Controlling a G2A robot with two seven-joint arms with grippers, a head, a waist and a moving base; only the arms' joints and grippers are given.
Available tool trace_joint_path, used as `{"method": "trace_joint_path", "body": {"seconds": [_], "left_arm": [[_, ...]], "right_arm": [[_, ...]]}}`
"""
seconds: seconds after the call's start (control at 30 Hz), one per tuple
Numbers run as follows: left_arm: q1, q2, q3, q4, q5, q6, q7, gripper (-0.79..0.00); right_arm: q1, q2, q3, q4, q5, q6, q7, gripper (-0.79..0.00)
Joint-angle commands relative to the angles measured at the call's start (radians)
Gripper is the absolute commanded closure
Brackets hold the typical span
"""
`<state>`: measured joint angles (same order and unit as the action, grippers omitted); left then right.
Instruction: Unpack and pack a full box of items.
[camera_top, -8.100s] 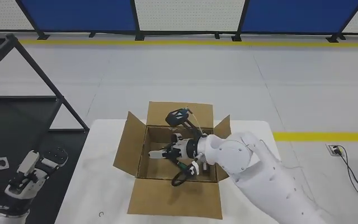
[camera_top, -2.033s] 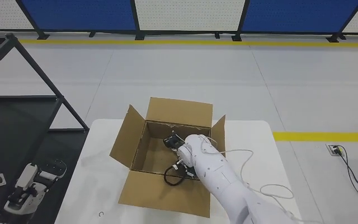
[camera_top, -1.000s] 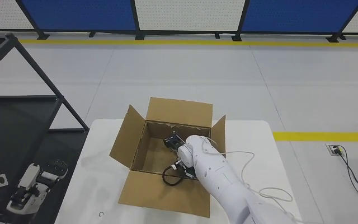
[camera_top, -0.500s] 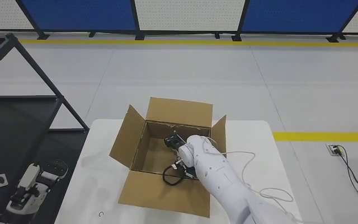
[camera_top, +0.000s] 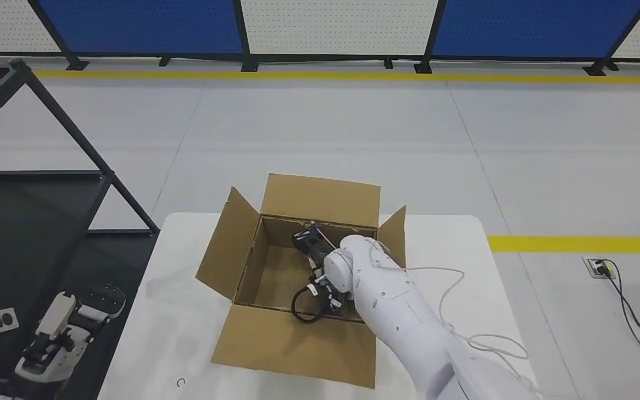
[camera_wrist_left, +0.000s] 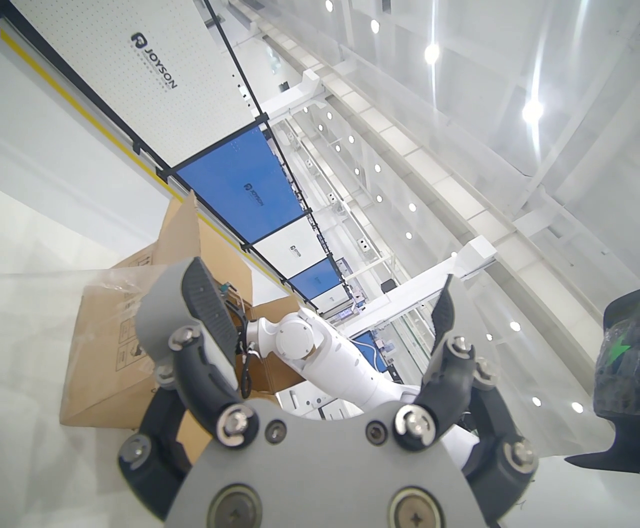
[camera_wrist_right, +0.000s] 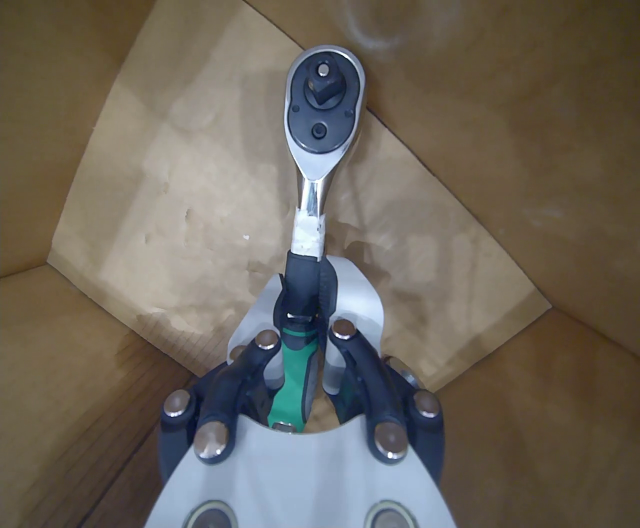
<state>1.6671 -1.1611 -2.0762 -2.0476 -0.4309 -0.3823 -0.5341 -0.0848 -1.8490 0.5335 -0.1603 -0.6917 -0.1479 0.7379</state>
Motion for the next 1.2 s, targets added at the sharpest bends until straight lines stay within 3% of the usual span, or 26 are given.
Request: {"method": "trace_joint_path", "body": {"seconds": [0.0, 0.4, 0.77, 0.97, 1.17], "left_arm": [[0.0, 0.0, -0.001, 0.002, -0.001, 0.0, -0.001, -0.785], [-0.02, 0.003, 0.025, 0.005, 0.002, 0.003, -0.029, -0.785], [-0.04, 0.006, 0.047, 0.006, 0.007, 0.006, -0.056, -0.785], [-0.043, 0.007, 0.051, 0.008, 0.004, 0.005, -0.064, -0.785], [-0.039, 0.008, 0.048, 0.009, 0.0, -0.002, -0.068, -0.785]], "right_arm": [[0.005, 0.003, 0.004, -0.001, 0.0, -0.009, -0.011, 0.0], [0.013, 0.047, 0.032, -0.006, -0.007, -0.176, -0.124, 0.0], [-0.017, 0.099, 0.057, -0.096, -0.042, -0.209, -0.239, 0.0], [-0.048, 0.147, 0.085, -0.225, -0.077, -0.192, -0.251, 0.0], [-0.136, 0.224, 0.148, -0.47, -0.139, -0.119, -0.208, 0.0]]}}
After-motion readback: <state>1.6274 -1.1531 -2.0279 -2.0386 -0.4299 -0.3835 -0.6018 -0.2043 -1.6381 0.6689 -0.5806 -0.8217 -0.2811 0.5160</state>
